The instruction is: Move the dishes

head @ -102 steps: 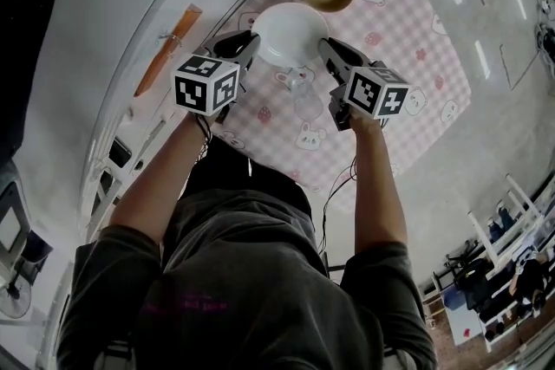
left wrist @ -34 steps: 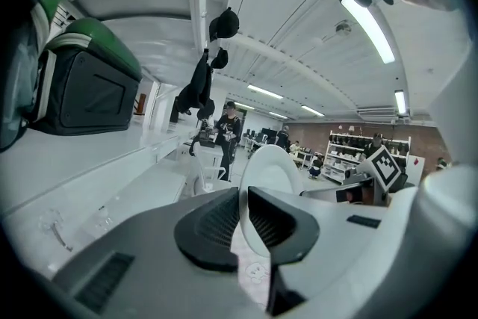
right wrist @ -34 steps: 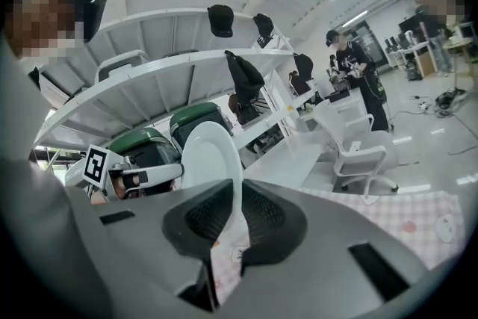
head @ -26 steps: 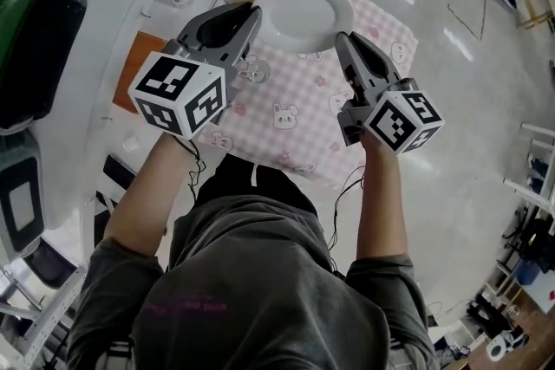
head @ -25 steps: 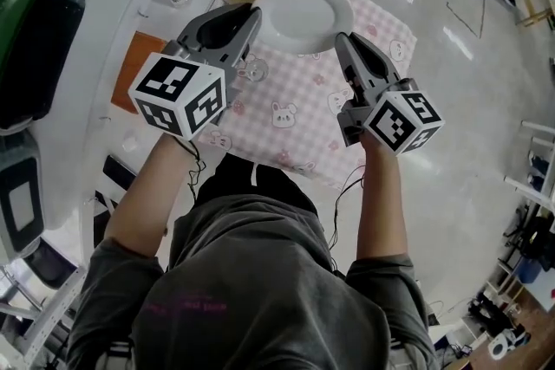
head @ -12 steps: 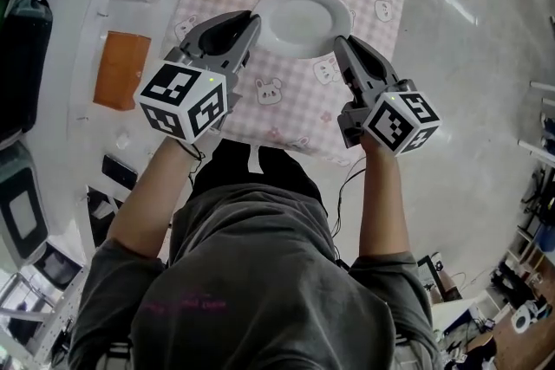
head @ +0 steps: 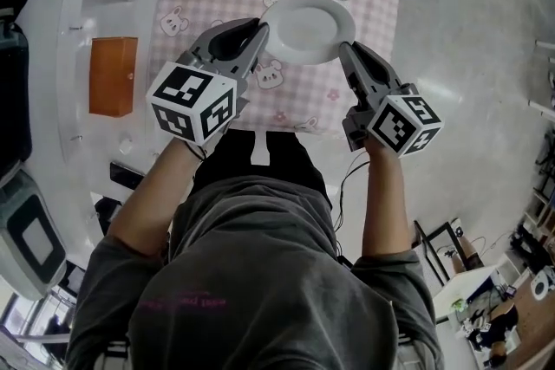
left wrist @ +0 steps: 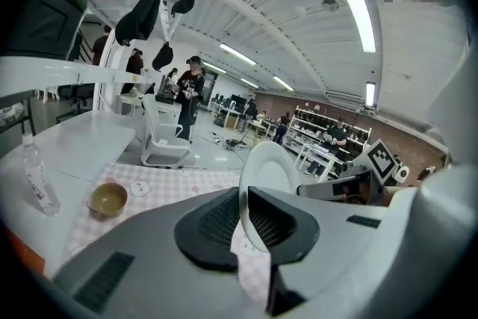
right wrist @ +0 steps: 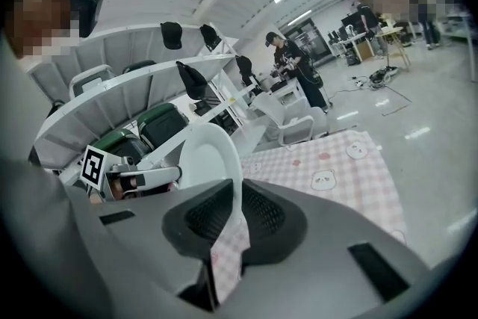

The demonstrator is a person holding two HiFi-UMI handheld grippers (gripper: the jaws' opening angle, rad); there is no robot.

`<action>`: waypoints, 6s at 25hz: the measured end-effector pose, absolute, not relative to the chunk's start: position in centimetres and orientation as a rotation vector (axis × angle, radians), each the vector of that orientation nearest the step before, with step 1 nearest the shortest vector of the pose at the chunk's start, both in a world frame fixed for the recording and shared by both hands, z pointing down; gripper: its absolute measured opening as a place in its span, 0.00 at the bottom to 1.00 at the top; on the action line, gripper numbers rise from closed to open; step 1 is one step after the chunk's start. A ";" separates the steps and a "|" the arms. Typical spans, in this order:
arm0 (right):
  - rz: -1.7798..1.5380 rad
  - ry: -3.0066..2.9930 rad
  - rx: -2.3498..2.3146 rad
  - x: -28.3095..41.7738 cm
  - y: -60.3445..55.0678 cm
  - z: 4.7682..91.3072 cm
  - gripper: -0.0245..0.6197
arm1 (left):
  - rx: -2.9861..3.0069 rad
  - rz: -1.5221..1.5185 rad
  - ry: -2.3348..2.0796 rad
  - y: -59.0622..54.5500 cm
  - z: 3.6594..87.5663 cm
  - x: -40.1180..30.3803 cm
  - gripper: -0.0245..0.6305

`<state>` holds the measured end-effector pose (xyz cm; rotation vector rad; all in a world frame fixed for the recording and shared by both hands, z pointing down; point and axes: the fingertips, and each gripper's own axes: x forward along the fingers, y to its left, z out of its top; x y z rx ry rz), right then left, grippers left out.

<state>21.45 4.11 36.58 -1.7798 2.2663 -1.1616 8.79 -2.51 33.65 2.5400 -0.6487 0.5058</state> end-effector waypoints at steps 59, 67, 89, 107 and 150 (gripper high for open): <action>-2.024 1.907 -1.723 18.2 14.0 61.3 0.10 | 2.025 1.050 -0.391 5.8 61.6 6.7 0.11; -2.050 1.911 -1.711 18.2 13.9 62.5 0.10 | 2.011 1.068 -0.395 5.8 62.5 6.8 0.11; -2.115 1.902 -1.695 18.1 13.8 63.4 0.10 | 1.995 1.113 -0.391 6.1 63.3 6.4 0.12; -2.123 1.950 -1.701 17.4 14.0 63.7 0.10 | 1.996 1.140 -0.399 6.6 63.5 5.9 0.13; -1.415 2.271 -1.801 24.7 4.9 44.5 0.10 | 2.448 0.700 -0.558 3.7 40.3 7.1 0.11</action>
